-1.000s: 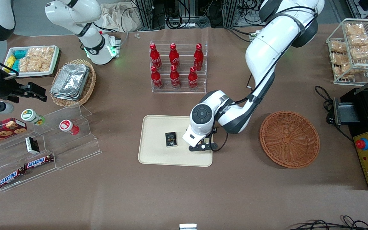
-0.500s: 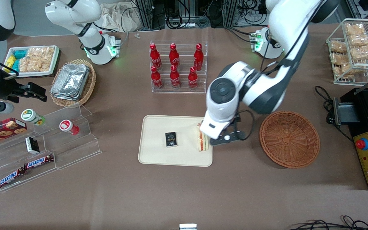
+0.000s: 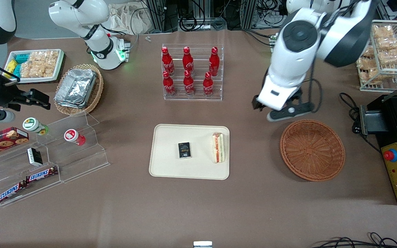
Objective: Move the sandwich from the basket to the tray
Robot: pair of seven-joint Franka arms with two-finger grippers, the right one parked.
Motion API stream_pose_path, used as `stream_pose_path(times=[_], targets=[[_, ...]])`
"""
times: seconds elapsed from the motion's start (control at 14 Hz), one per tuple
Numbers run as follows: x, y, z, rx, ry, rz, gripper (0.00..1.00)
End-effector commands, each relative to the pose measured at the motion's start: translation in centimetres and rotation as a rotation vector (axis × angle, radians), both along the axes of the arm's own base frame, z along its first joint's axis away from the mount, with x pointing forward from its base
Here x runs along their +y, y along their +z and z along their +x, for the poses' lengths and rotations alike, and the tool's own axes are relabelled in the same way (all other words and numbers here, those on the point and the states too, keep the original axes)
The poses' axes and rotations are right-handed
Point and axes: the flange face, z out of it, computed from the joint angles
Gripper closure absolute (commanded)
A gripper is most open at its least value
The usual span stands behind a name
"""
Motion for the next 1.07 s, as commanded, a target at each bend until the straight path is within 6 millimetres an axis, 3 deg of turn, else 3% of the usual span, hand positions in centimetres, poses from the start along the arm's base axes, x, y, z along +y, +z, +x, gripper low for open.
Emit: stream_pose_path(times=[0.0, 0.07, 0.21, 0.43, 0.5, 0.64, 1.0], targets=[[3.3, 0.2, -0.3, 0.039, -0.001, -0.018, 0.0], [4.3, 0.3, 0.1, 0.042, 0.015, -0.027, 0.0], [8.2, 0.3, 1.4, 0.062, -0.005, -0.048, 0.0], [17.5, 2.3, 1.9, 0.094, -0.082, -0.14, 0.0], [20.0, 2.1, 1.8, 0.103, -0.112, -0.15, 0.0], [21.5, 1.9, 2.0, 0.121, -0.195, -0.147, 0.0], [20.8, 2.2, 5.7, 0.145, -0.232, -0.077, 0.0]])
